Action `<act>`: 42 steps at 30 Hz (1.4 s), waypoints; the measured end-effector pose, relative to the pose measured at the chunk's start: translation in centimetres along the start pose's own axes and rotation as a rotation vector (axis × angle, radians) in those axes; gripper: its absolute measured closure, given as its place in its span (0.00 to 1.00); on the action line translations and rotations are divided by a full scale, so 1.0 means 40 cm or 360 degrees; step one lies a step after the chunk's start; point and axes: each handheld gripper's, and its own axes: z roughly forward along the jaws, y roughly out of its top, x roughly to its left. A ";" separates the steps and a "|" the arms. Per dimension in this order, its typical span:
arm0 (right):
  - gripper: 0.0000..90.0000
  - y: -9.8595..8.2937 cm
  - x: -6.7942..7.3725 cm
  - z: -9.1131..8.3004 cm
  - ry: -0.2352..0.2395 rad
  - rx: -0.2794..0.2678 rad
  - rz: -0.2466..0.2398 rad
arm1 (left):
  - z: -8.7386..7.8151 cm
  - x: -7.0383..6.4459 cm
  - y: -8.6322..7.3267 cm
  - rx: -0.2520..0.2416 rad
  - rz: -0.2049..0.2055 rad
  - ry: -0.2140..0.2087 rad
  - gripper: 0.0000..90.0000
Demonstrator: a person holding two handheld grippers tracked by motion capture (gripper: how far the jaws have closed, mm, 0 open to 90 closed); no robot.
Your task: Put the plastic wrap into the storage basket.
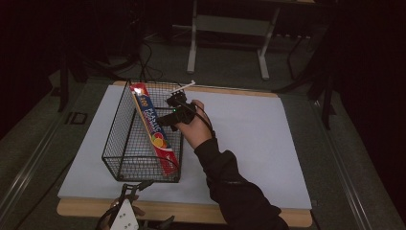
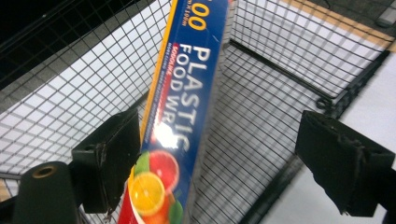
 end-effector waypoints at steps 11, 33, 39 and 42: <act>0.16 -0.070 -0.059 -0.106 -0.0031 -0.0089 -0.0011 | 0.007 -0.001 -0.001 0.0015 -0.0001 -0.0002 0.00; 0.15 -0.307 -0.179 -0.198 -0.0055 -0.0181 0.0044 | 0.014 -0.005 -0.001 0.0025 -0.0003 -0.0005 0.00; 0.15 -0.355 -0.192 -0.220 -0.0040 -0.0230 0.0038 | 0.015 -0.008 0.000 0.0021 0.0001 -0.0010 0.00; 0.15 -0.378 -0.199 -0.226 -0.0048 -0.0228 0.0020 | 0.015 -0.008 0.000 0.0018 -0.0003 -0.0012 0.00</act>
